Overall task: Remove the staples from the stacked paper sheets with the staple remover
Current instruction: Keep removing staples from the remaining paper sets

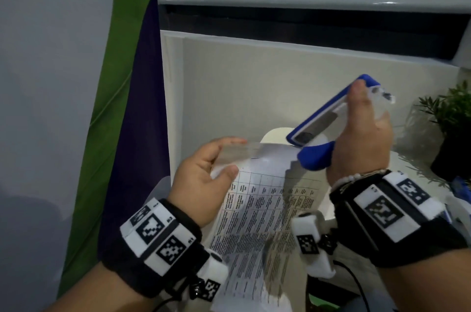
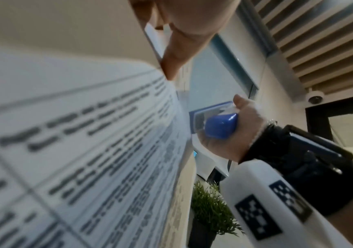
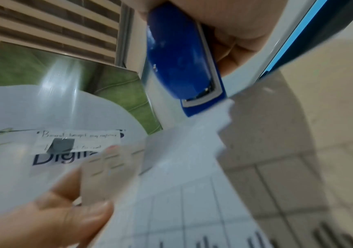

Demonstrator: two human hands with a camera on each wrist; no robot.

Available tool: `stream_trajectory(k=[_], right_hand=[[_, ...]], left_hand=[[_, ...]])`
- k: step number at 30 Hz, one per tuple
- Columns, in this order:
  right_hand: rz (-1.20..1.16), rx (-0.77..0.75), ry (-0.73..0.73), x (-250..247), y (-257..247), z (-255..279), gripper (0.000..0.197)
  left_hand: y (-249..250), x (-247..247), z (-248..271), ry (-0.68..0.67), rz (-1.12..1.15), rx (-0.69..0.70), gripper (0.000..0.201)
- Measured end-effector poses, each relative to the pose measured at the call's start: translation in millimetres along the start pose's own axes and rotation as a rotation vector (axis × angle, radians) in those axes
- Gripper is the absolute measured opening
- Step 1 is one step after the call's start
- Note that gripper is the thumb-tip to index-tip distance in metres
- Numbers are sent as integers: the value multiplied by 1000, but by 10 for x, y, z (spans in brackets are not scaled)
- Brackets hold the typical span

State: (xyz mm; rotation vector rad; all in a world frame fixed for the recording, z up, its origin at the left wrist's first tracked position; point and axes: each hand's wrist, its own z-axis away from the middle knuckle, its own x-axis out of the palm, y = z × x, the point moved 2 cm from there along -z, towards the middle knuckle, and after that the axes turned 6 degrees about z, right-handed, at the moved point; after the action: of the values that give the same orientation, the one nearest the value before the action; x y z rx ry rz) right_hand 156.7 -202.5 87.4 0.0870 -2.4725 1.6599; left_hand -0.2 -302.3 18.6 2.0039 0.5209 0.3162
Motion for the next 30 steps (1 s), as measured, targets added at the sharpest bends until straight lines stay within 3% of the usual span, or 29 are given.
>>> stream_trajectory(k=[4,7,10,12,17,19,22,30], right_hand=[[-72,35,61,-107,21,-74,24],[-89,10,16,-102,47,-35,26],[-48,-34,-71,-83,85,21,25],[-32,-65,-110,-62,114,54,26],[-29,-104,-184,4,145,129,31],[-43,-102,-188,19,156,135,25],[-24,-120,-194,43,165,154,32],[-1,-163,-217,162,104,59,20]], left_hand=[[-64,-19,12,17,-135,218,61],[-109,-12,50,-20,-304,360,56],[-113,4,70,-45,-366,423,36],[-120,10,74,-39,-388,437,37],[-154,5,60,-29,-360,420,33],[-183,-1,52,-14,-352,412,44],[-198,-23,40,1,-315,342,46],[-173,-77,-49,97,-171,122,57]])
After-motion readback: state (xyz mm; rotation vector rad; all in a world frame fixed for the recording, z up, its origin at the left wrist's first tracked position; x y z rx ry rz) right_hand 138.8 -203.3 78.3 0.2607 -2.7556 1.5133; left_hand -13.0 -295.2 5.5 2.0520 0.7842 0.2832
